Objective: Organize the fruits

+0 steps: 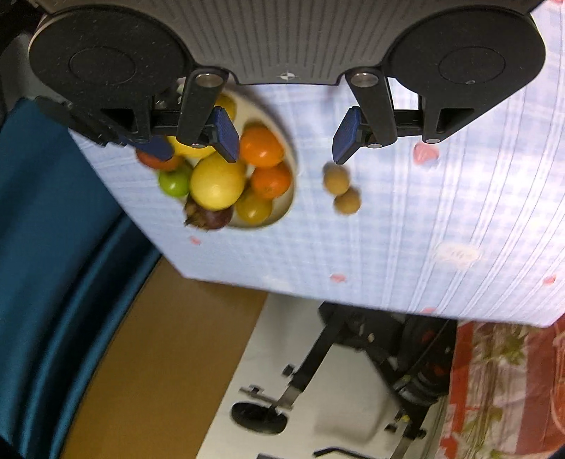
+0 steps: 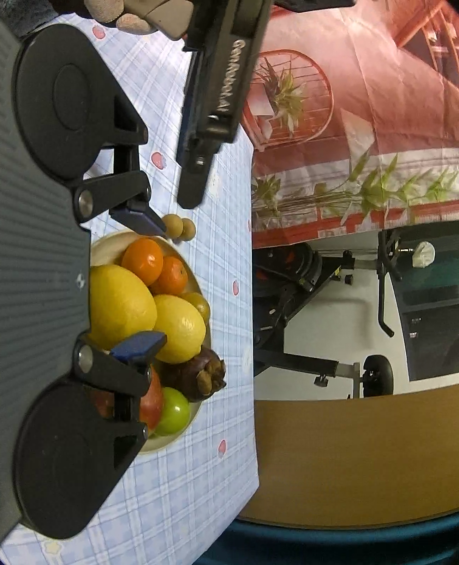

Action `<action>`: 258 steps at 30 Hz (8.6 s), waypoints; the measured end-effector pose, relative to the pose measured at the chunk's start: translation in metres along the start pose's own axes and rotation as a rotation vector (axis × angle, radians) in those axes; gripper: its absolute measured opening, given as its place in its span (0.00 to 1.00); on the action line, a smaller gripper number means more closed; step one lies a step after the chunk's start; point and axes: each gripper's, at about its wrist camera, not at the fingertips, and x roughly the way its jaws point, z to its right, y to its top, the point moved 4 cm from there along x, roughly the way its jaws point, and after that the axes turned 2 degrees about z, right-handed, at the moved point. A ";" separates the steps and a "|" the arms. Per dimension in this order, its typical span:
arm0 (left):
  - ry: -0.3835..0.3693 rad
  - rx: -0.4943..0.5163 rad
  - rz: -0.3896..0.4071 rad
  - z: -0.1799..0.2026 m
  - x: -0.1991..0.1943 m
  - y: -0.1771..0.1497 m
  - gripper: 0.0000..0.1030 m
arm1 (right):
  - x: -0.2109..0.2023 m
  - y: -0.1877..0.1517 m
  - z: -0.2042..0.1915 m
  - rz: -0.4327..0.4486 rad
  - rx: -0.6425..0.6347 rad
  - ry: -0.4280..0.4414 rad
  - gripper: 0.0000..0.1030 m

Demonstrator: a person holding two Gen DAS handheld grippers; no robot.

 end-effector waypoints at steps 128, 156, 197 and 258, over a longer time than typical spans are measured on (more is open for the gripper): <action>-0.112 0.086 0.020 -0.023 0.026 0.021 0.28 | 0.008 0.038 -0.001 -0.075 -0.032 -0.005 0.29; -0.164 0.198 -0.058 0.021 0.042 -0.021 0.28 | -0.015 -0.014 0.034 -0.202 0.024 -0.090 0.29; 0.042 0.143 0.051 -0.004 -0.072 0.016 0.92 | -0.054 0.027 0.016 -0.152 0.092 -0.048 1.00; 0.362 0.129 0.277 0.000 -0.216 0.022 0.95 | -0.118 0.096 -0.071 -0.069 0.022 -0.067 1.00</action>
